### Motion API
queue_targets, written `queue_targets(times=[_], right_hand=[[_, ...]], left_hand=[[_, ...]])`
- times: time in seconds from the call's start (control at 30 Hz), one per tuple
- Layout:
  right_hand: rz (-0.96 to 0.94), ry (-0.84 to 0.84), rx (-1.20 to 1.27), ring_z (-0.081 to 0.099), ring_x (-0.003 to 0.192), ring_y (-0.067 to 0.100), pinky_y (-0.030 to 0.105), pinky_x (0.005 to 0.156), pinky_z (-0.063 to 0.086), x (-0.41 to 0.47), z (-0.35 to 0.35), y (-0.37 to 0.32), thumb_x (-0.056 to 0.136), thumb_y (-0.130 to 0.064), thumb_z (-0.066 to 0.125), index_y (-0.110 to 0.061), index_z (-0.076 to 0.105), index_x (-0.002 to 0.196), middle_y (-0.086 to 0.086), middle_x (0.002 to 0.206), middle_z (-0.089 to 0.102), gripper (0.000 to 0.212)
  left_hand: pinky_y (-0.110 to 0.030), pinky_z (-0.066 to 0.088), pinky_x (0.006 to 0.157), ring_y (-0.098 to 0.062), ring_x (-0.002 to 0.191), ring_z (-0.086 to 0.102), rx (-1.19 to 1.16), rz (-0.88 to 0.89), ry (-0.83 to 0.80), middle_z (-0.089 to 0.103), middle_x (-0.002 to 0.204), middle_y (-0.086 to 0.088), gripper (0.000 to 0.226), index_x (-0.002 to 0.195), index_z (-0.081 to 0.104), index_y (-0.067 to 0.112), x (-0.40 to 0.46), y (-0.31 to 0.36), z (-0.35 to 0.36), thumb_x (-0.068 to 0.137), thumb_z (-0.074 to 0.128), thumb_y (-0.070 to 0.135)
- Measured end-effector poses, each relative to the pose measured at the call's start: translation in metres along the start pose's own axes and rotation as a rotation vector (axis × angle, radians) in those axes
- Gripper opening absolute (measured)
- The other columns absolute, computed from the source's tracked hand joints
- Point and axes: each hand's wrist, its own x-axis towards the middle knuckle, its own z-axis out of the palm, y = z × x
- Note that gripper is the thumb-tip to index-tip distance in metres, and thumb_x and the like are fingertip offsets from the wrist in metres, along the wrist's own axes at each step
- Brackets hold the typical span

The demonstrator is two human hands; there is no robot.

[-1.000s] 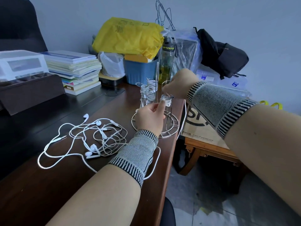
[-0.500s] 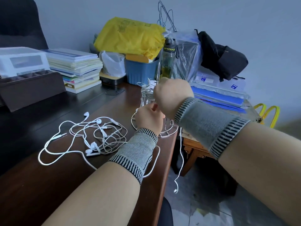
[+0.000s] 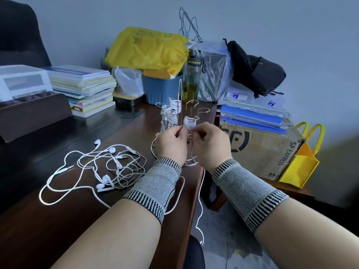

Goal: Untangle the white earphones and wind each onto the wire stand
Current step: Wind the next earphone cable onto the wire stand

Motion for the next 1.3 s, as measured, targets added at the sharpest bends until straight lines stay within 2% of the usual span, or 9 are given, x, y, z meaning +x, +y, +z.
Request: queue_targets(times=[0.13,0.27,0.33,0.5,0.67,0.83,1.03,1.17,1.3], right_hand=[[0.301,-0.032,0.211,0.056,0.063,0.009,0.023,0.062,0.042,0.005,0.005,0.018,0.090,-0.023,0.058,-0.017,0.068,0.081,-0.007,0.070,0.063,0.015],[0.510,-0.063,0.580,0.054,0.059,0.016,0.036,0.063,0.048,0.005,0.027,0.016,0.083,-0.023,0.063,-0.016,0.064,0.068,-0.002,0.062,0.061,0.017],[0.538,-0.094,0.701,0.051,0.057,0.017,0.036,0.061,0.046,0.000,0.039,0.013,0.082,-0.023,0.065,-0.013,0.064,0.068,0.000,0.060,0.060,0.018],[0.489,-0.137,0.791,0.049,0.057,0.014,0.033,0.060,0.043,-0.006,0.048,0.015,0.077,-0.024,0.066,-0.019,0.064,0.063,-0.004,0.060,0.060,0.015],[0.424,-0.122,0.764,0.051,0.057,0.011,0.030,0.063,0.047,-0.013,0.046,0.020,0.081,-0.021,0.066,-0.020,0.066,0.067,-0.010,0.058,0.060,0.014],[0.384,-0.151,0.777,0.051,0.055,0.012,0.029,0.062,0.045,-0.014,0.041,0.022,0.083,-0.014,0.064,-0.019,0.066,0.071,-0.006,0.058,0.061,0.014],[0.242,-0.181,0.688,0.053,0.049,0.011,0.029,0.057,0.045,-0.010,0.022,0.026,0.087,0.001,0.053,-0.024,0.050,0.076,-0.002,0.057,0.059,0.027],[0.121,-0.246,0.594,0.057,0.055,0.015,0.034,0.064,0.050,-0.006,0.007,0.030,0.087,0.002,0.051,-0.028,0.059,0.071,-0.003,0.057,0.065,0.034],[0.118,-0.334,0.620,0.065,0.064,0.011,0.024,0.070,0.050,-0.006,-0.005,0.025,0.088,0.007,0.046,-0.025,0.067,0.074,-0.002,0.067,0.070,0.041]], left_hand=[[-0.031,0.050,0.061,-0.013,0.047,0.049,0.045,-0.041,0.004,0.065,0.056,0.004,0.033,0.061,0.066,0.023,0.000,0.000,-0.004,0.091,0.060,0.034],[-0.022,0.043,0.053,-0.004,0.044,0.048,0.079,-0.050,0.030,0.063,0.055,0.007,0.032,0.064,0.067,0.023,-0.002,0.005,-0.015,0.093,0.059,0.031],[-0.018,0.040,0.048,0.000,0.041,0.048,0.106,-0.051,0.030,0.064,0.058,0.007,0.028,0.072,0.070,0.019,-0.004,0.007,-0.021,0.094,0.058,0.029],[-0.022,0.041,0.049,-0.003,0.042,0.044,0.171,-0.048,0.060,0.065,0.057,0.005,0.034,0.062,0.068,0.015,-0.005,0.008,-0.033,0.092,0.058,0.027],[-0.023,0.033,0.049,-0.004,0.036,0.036,0.143,-0.063,0.040,0.065,0.057,0.006,0.031,0.063,0.069,0.015,-0.009,0.008,-0.041,0.090,0.061,0.028],[-0.024,0.034,0.053,-0.007,0.044,0.041,0.121,-0.071,-0.031,0.061,0.051,0.012,0.026,0.064,0.071,0.020,-0.005,0.009,-0.049,0.088,0.065,0.028],[-0.026,0.043,0.058,-0.010,0.055,0.049,0.168,-0.102,-0.145,0.063,0.054,0.009,0.024,0.072,0.075,0.013,0.003,0.018,-0.054,0.088,0.067,0.028],[-0.021,0.042,0.052,-0.010,0.064,0.059,0.276,-0.120,-0.175,0.070,0.067,0.009,0.025,0.070,0.073,0.021,0.007,0.025,-0.055,0.090,0.064,0.032],[-0.029,0.047,0.055,-0.015,0.056,0.056,0.481,-0.046,-0.163,0.069,0.064,0.006,0.034,0.065,0.073,0.019,0.006,0.031,-0.059,0.092,0.059,0.035]])
